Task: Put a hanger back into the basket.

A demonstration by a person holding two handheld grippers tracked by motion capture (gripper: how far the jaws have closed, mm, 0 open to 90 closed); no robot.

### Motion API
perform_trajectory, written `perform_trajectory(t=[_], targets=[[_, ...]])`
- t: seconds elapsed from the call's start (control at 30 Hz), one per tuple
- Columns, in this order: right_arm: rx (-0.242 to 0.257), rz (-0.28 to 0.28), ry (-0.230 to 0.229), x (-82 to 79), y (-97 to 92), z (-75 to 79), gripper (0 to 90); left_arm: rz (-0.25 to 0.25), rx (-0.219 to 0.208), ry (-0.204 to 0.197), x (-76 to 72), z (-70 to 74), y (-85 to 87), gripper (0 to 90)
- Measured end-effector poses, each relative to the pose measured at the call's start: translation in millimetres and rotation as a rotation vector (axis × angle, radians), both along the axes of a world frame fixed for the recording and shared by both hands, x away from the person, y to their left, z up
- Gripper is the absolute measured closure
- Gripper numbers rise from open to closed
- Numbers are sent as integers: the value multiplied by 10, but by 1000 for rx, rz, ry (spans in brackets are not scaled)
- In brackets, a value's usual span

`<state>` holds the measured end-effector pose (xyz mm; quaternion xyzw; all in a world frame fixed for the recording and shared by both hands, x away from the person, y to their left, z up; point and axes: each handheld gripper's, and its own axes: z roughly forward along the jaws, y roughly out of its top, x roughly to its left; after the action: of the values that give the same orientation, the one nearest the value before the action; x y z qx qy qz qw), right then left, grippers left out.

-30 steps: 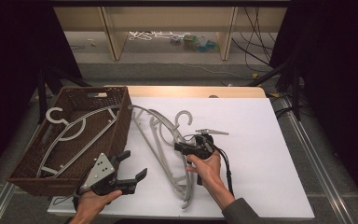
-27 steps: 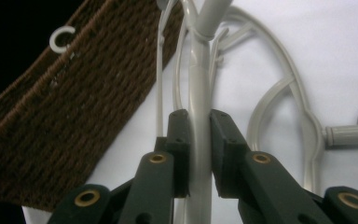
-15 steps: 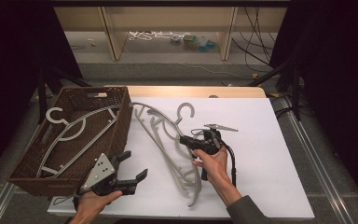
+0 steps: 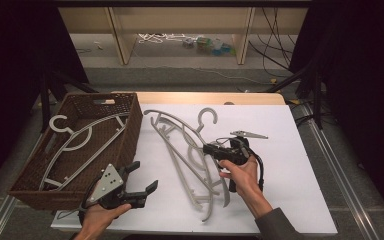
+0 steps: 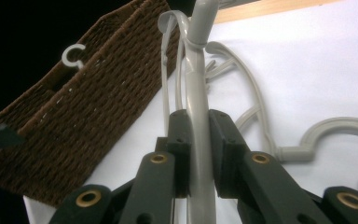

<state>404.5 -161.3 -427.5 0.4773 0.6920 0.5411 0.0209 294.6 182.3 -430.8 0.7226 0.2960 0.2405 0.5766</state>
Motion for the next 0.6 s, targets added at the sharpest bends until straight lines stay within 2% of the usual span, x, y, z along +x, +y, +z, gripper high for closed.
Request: perform_trajectory(t=[0.17,0.23,0.27,0.33,0.43,0.53,0.6], targets=[[-10,31,-17,-61,-115,53,802,3,-2,0,15,14,2,170],[-12,61,-13,-139,-183,95,803,3,4,-11,34,34,-1,170],[-11,73,-10,-169,-203,109,803,2,-5,-11,39,37,-9,170],[-18,92,-28,-218,-252,119,802,12,7,-15,46,68,-18,170],[-16,112,-27,-296,-301,143,802,9,20,-28,64,117,-59,170],[-31,141,-32,-389,-346,168,803,3,26,-21,66,159,-110,172],[-31,160,-46,-437,-372,176,803,-7,49,-27,87,208,-155,173]])
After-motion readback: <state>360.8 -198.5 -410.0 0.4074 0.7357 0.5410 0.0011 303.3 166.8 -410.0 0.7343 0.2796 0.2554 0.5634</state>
